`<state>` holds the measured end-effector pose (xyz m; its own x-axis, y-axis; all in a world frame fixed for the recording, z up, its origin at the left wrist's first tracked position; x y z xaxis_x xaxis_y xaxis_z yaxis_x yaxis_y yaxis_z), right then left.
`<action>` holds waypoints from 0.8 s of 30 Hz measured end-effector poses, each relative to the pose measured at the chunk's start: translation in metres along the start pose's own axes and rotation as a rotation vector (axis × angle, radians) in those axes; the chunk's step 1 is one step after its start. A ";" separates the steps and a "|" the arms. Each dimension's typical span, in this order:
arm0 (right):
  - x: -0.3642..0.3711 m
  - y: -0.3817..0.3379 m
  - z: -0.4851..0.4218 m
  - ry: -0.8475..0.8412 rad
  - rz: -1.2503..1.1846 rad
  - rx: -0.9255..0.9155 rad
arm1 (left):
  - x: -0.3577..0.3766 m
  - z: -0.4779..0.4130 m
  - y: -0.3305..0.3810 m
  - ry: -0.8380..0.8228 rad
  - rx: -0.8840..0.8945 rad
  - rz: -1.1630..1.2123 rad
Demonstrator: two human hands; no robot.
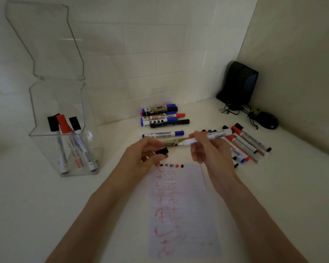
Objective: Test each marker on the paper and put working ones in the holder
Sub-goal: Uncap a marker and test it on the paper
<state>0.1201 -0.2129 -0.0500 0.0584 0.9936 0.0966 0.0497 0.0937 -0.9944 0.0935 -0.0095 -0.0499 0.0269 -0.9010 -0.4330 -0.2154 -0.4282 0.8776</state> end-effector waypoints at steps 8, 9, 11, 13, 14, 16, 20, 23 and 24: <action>0.014 -0.002 0.006 -0.068 -0.009 -0.008 | 0.001 0.000 0.008 0.000 0.062 0.095; 0.017 -0.002 0.007 -0.082 -0.012 -0.006 | 0.002 0.000 0.008 -0.005 0.069 0.103; 0.022 -0.001 0.009 -0.110 0.022 -0.001 | 0.003 0.001 0.010 -0.016 0.087 0.127; 0.025 0.000 0.011 -0.134 0.028 0.010 | 0.001 0.001 0.012 -0.016 0.088 0.188; 0.025 0.000 0.011 -0.149 0.002 0.019 | -0.001 0.001 0.012 -0.006 0.078 0.230; 0.027 0.000 0.012 -0.185 -0.071 0.042 | -0.007 0.000 0.011 0.022 0.056 0.307; 0.030 -0.002 0.015 -0.216 -0.125 0.027 | -0.008 -0.002 0.011 0.037 0.082 0.400; 0.031 -0.002 0.016 -0.198 -0.105 -0.008 | -0.007 -0.001 0.010 0.037 0.094 0.439; 0.032 -0.003 0.017 -0.200 -0.092 -0.026 | -0.007 0.000 0.010 0.040 0.097 0.445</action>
<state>0.1049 -0.1804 -0.0449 -0.1464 0.9739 0.1735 0.0714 0.1853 -0.9801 0.0913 -0.0076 -0.0376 -0.0517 -0.9986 -0.0087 -0.3049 0.0075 0.9524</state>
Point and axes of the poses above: each hand's wrist, its own z-axis away from the middle knuckle, its own x-axis out of the palm, y = z × x, the point moved 10 cm from there along -z, towards the middle knuckle, and after that the axes turned 2 degrees about y, right-handed, at the moved point
